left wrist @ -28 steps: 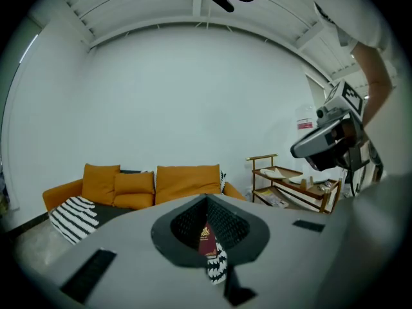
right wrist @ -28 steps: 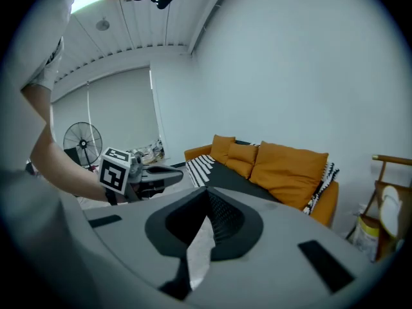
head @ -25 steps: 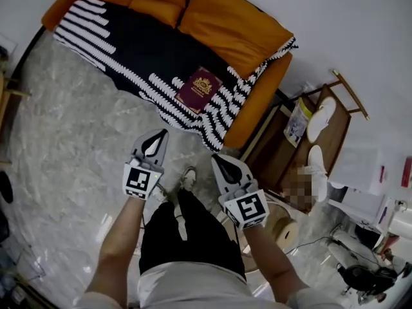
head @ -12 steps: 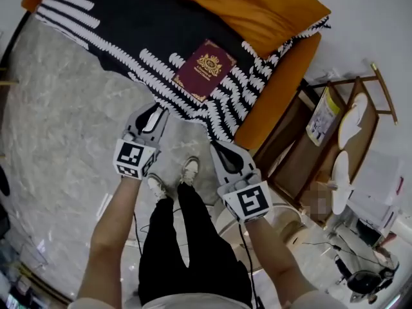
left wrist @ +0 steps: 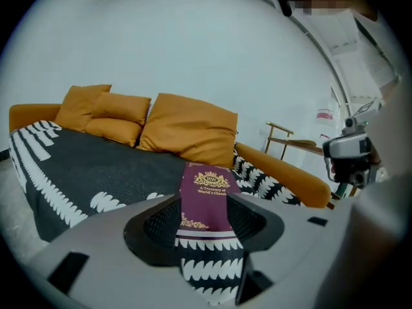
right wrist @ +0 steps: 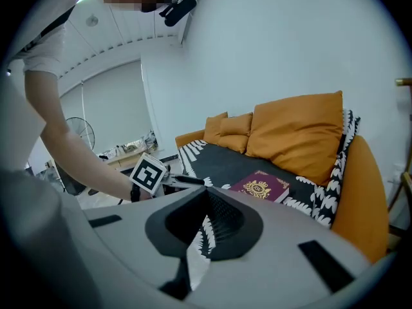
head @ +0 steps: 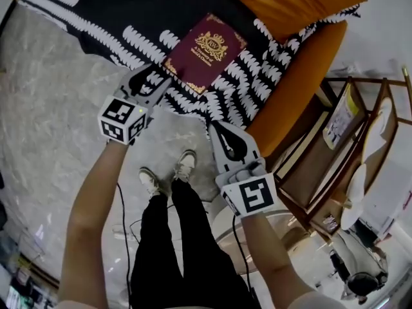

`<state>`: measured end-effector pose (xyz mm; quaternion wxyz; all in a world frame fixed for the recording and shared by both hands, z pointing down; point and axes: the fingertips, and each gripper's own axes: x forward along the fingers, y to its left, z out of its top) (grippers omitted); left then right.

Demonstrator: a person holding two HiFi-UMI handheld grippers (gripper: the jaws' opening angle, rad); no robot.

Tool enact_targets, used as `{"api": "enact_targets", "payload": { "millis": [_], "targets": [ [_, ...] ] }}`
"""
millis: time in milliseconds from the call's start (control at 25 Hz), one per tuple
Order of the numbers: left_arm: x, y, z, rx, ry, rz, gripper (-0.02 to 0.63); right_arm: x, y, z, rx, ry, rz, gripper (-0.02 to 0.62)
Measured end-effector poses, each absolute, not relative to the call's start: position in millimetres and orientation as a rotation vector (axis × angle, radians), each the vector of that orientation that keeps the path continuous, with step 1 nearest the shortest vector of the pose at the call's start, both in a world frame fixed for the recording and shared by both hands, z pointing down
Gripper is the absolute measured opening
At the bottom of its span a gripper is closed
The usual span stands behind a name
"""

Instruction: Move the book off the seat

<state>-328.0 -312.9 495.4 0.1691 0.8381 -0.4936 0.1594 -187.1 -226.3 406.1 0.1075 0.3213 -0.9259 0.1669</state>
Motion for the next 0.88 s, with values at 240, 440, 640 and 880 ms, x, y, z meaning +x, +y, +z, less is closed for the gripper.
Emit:
{"api": "enact_targets", "payload": {
  "millis": [240, 440, 640, 880],
  "targets": [
    [-318, -342, 536, 2.353, -1.104, 0.477, 0.311, -188, -238, 424, 0.885, -2.75, 0.513, 0.021],
    [-320, -350, 554, 2.315, -0.971, 0.536, 0.345, -189, -239, 433, 0.853, -2.771, 0.533, 0.021],
    [-318, -356, 565, 2.22, -0.863, 0.468, 0.366, -196, -234, 441, 0.84, -2.779, 0.56, 0.021],
    [-316, -367, 580, 2.081, -0.748, 0.459, 0.377, -193, -232, 451, 0.833, -2.778, 0.566, 0.021]
  ]
}}
